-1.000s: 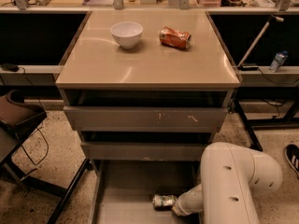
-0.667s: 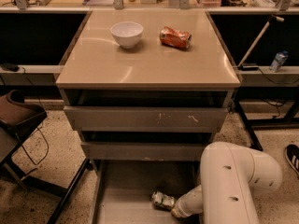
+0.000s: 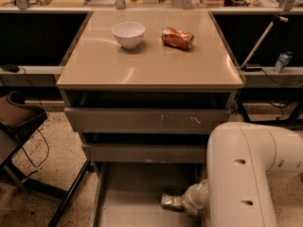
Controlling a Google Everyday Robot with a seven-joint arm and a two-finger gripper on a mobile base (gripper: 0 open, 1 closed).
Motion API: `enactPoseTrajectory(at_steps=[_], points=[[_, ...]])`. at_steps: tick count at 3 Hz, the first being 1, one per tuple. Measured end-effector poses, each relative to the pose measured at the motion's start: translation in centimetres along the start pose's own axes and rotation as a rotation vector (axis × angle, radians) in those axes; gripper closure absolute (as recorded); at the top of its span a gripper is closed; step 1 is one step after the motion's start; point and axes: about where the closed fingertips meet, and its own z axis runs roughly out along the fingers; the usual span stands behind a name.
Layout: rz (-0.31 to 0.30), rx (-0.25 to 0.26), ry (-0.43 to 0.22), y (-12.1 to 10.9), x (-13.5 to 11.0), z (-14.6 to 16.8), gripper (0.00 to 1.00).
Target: Pick 7up can from bottom drawer and place on counter
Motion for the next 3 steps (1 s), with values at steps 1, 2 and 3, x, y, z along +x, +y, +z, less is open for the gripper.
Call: enactPoseTrajectory(at_steps=[1, 2, 3], points=[[-0.061, 0.049, 0.031, -0.3, -1.8, -6.8, 1.00], [-0.069, 0.061, 0.033, 0.4, -2.7, -9.6, 0.81], [-0.069, 0.061, 0.033, 0.4, -2.7, -9.6, 0.58]])
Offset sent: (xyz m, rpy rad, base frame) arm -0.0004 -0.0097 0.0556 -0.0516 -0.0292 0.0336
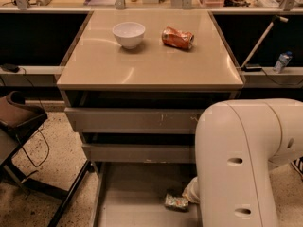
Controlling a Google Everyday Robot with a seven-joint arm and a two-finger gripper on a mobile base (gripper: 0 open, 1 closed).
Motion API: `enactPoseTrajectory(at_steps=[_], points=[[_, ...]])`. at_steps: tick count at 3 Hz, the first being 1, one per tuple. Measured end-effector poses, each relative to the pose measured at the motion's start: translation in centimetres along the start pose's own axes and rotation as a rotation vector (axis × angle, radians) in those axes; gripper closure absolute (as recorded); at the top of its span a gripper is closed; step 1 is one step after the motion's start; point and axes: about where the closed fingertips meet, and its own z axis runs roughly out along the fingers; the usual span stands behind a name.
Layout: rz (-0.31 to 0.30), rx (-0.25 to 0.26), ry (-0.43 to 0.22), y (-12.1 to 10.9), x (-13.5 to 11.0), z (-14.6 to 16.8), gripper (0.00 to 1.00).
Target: Pick 7up can from bottom drawer and place on counter
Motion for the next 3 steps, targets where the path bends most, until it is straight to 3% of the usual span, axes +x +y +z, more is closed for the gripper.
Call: enactPoseTrajectory(at_steps=[2, 3], points=[[0.000, 0.000, 0.000, 0.01, 0.00, 0.00, 0.12], [0.000, 0.000, 0.000, 0.01, 0.00, 0.01, 0.00]])
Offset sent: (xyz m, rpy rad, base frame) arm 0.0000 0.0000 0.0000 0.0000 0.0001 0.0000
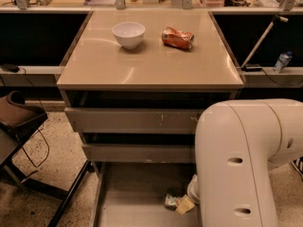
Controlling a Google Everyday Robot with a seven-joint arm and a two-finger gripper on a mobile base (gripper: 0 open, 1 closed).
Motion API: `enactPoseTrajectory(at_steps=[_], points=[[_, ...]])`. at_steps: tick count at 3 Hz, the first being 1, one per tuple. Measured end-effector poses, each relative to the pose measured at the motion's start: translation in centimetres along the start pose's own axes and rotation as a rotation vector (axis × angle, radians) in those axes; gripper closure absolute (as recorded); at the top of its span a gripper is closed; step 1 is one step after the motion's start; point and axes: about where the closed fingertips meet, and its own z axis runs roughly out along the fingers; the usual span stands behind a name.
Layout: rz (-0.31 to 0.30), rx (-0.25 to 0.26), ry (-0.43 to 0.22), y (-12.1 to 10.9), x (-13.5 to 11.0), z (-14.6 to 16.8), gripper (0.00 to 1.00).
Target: Pick 7up can from bottom drawer and place on counter
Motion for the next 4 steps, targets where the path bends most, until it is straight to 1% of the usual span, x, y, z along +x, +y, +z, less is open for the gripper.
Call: enactPoseTrajectory(at_steps=[1, 2, 3, 4], points=[[0.000, 0.000, 0.000, 0.0, 0.0, 0.0, 0.00], [-0.002, -0.032, -0.027, 1.1, 0.1, 1.4, 0.00], [-0.051, -0.098, -0.074, 3.7, -1.6, 4.8, 0.00], [-0.133, -0.162, -0.185, 6.8, -5.0, 7.3, 0.00]])
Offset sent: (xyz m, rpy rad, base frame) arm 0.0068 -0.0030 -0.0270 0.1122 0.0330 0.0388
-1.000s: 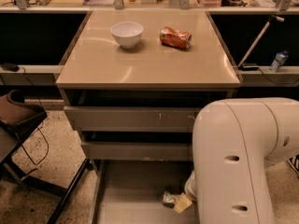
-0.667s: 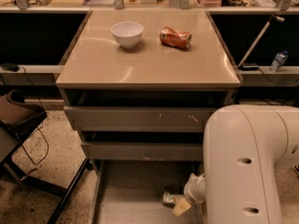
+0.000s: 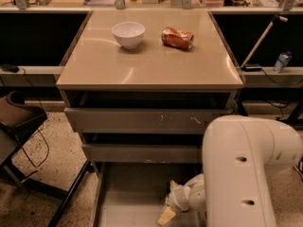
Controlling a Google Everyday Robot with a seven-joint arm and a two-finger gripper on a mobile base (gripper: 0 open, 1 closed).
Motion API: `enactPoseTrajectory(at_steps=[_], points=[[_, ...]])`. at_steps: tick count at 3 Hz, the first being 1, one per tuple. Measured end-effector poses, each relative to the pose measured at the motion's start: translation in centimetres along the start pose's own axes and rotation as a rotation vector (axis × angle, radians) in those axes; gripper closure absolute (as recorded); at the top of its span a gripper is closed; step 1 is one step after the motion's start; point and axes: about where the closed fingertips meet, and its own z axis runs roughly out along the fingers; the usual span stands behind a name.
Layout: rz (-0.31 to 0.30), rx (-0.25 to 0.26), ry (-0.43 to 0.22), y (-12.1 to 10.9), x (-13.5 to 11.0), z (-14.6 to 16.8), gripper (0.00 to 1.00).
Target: Pick 7up can from bottom drawer and place on counter
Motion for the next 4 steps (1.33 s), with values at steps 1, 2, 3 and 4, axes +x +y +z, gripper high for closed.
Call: enactPoseTrajectory(at_steps=[1, 2, 3, 4], points=[[-0.032, -0.014, -0.053, 0.3, -1.4, 0.1, 0.00], [-0.012, 0.012, -0.064, -1.3, -0.6, 0.1, 0.00], [-0.006, 0.092, -0.050, -4.7, -0.6, -1.8, 0.00], [-0.019, 0.092, -0.035, -4.7, -0.2, -1.8, 0.00]])
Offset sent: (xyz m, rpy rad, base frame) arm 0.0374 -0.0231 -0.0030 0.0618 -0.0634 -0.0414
